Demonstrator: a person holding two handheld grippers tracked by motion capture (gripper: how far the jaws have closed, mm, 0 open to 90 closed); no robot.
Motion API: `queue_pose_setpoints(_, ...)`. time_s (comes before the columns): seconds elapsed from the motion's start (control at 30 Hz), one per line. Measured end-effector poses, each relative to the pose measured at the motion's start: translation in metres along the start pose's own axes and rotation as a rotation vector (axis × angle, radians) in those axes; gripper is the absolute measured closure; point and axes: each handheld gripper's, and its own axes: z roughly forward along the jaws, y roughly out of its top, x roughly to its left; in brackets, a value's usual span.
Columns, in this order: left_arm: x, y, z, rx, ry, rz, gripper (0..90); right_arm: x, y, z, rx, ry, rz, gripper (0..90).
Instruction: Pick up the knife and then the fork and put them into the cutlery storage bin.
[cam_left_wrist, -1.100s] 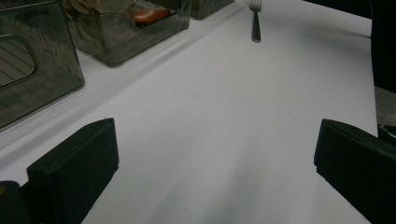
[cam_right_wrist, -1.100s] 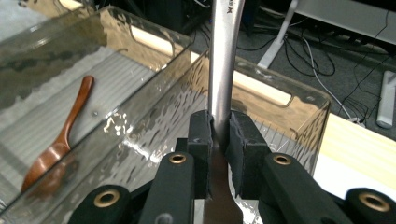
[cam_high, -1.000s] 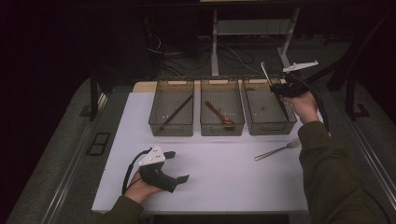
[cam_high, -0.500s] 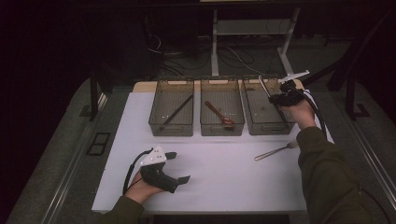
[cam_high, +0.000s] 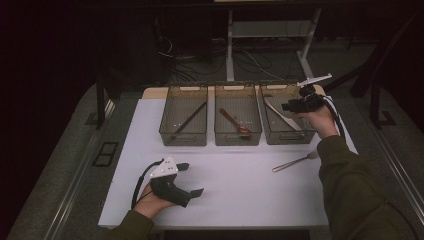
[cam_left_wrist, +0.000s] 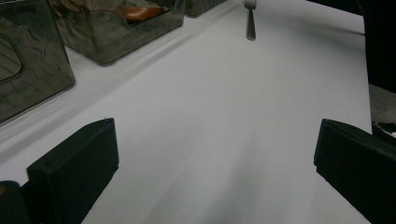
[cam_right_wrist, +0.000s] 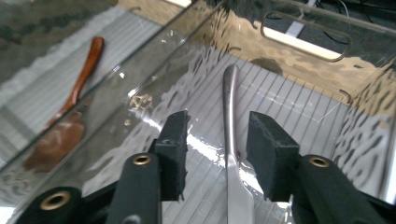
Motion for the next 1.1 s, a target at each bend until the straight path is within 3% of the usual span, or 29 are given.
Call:
queue_pose_setpoints(0.13,0.0,0.0,0.0,0.002,0.002,0.001,0.0,0.003,-0.001,-0.014,-0.037,0.026,0.031,46.8)
queue_pose_setpoints(0.27,0.0,0.0,0.0,0.002,0.004,0.001,0.0,0.008,-0.004,-0.032,-0.072,0.041,0.031,41.6)
queue_pose_setpoints(0.53,-0.002,0.0,0.001,0.003,0.002,0.003,0.0,0.025,-0.017,-0.068,-0.111,0.068,0.003,42.6)
queue_pose_setpoints(0.8,-0.001,0.0,0.0,0.003,0.005,0.002,0.0,0.041,-0.044,-0.089,-0.118,0.089,-0.02,49.1)
queue_pose_setpoints(0.9,-0.002,0.0,0.0,0.002,0.006,0.001,0.0,0.047,-0.054,-0.093,-0.108,0.083,-0.047,53.1)
queue_pose_setpoints(1.1,-0.002,0.0,0.0,0.003,0.006,0.001,0.0,0.054,-0.072,-0.096,-0.091,0.097,-0.057,62.8)
